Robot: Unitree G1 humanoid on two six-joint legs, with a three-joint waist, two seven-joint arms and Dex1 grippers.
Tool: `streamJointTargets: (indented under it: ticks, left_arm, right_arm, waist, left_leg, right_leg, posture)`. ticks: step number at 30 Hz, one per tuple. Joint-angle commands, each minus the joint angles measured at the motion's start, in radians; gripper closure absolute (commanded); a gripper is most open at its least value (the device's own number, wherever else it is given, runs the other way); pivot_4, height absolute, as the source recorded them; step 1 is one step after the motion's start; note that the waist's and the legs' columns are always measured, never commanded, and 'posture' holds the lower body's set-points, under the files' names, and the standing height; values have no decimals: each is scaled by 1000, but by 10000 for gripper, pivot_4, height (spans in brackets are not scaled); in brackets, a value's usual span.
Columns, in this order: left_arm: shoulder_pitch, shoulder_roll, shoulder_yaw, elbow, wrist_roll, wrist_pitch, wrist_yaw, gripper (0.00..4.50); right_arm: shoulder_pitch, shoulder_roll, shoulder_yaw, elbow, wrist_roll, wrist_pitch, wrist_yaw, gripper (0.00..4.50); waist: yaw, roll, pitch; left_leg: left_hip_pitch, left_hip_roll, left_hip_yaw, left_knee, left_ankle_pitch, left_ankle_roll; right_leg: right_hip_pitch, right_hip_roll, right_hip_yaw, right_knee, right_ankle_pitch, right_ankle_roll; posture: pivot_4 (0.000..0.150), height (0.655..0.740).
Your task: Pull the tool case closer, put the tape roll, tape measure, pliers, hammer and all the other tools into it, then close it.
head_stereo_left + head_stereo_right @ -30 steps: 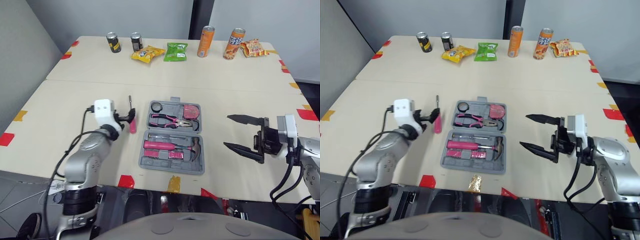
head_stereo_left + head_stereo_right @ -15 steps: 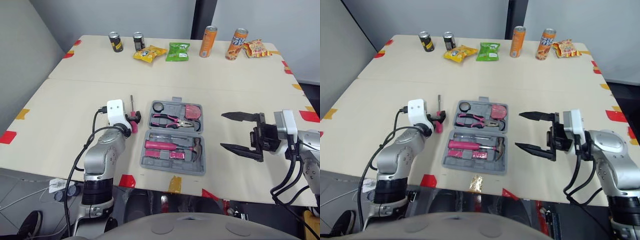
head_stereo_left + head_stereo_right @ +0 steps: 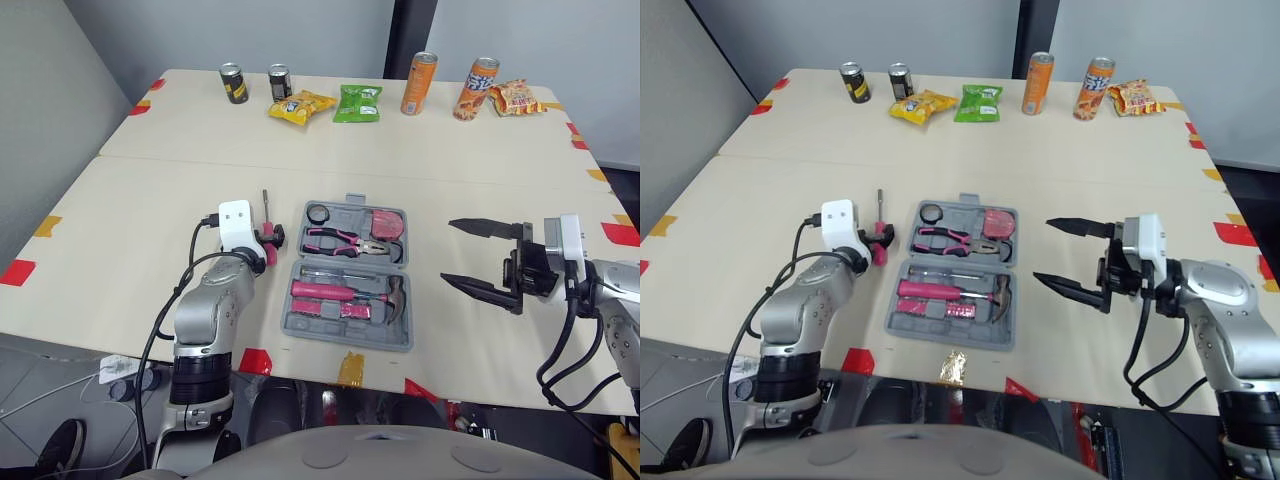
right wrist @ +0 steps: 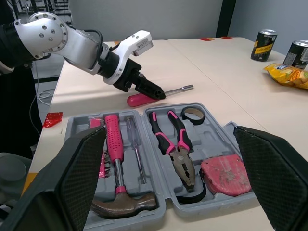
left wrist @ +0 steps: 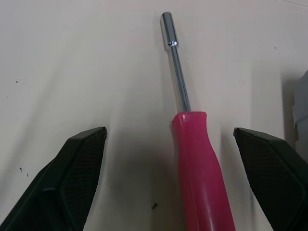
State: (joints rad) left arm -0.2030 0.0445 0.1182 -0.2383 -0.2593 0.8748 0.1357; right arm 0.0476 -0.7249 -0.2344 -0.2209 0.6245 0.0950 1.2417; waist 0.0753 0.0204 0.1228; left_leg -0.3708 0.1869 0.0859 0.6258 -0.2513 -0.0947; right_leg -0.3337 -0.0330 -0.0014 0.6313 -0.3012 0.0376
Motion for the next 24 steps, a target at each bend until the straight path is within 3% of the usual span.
streamJointTargets:
  ticks: [1, 24]
  left_arm:
    - [-17, -2, 7, -13, 10, -2, -3, 397]
    - [-53, 30, -33, 65, 78, 41, -44, 397]
  right_arm:
    - [-2, 2, -23, 4, 0, -30, 11, 0]
    - [-9, 12, -7, 12, -16, -61, 14, 0]
  waist:
    - [1, 0, 0]
    - [7, 0, 0]
  left_leg:
    - [0, 0, 0, 0, 0, 0]
    - [0, 0, 0, 0, 0, 0]
  right_leg:
    - [0, 0, 0, 0, 0, 0]
    - [0, 0, 0, 0, 0, 0]
  posture:
    - [1500, 7385]
    - [1500, 7385]
